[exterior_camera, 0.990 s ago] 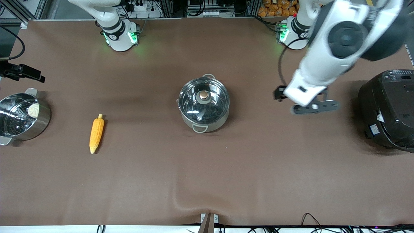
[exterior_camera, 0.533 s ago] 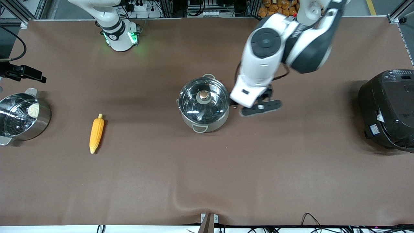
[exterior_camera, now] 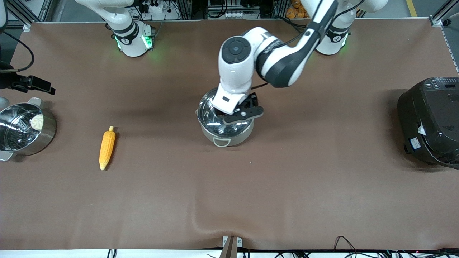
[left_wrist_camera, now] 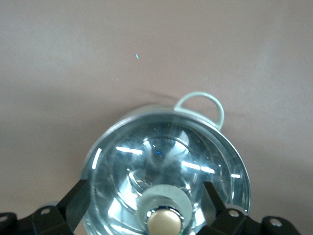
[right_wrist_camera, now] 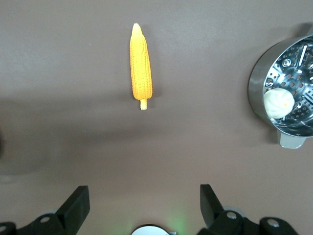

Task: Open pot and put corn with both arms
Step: 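Grasp the lid knob with the left gripper while the right gripper reaches the corn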

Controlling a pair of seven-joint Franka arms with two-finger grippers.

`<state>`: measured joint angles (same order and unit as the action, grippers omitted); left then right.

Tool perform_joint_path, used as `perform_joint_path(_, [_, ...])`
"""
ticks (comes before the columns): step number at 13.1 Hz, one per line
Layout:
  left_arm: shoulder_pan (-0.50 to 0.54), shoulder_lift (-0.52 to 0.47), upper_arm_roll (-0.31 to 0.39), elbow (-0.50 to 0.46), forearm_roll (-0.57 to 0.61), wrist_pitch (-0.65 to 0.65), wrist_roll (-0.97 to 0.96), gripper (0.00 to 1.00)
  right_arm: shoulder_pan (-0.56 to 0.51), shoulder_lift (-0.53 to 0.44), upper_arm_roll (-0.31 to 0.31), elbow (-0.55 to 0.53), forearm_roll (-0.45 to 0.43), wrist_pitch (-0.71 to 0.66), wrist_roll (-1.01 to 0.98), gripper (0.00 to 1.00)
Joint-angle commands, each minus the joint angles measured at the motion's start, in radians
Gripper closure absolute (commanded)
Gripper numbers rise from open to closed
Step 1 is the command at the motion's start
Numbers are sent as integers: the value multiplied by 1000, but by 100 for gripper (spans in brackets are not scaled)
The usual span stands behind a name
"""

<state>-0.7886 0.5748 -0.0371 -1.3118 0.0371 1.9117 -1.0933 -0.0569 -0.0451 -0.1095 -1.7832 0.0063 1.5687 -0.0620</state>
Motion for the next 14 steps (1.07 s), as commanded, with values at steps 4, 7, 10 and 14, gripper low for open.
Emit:
perform_joint_path(4, [-63,91,-4,34,-20,49,-51,0,-3,-19,4,-84,9,80,16,0])
perform_joint_path(7, [-64,86,-6,28,-78,35,-54,0,-4,-16,4,-137,9,137,16,0])
perform_joint_path(10, [-64,76,-6,26,-92,17,-53,0,-8,-10,4,-199,9,218,16,0])
perform_joint_path(14, [-63,77,-4,11,-85,-6,-48,8,-11,68,4,-208,9,277,16,0])
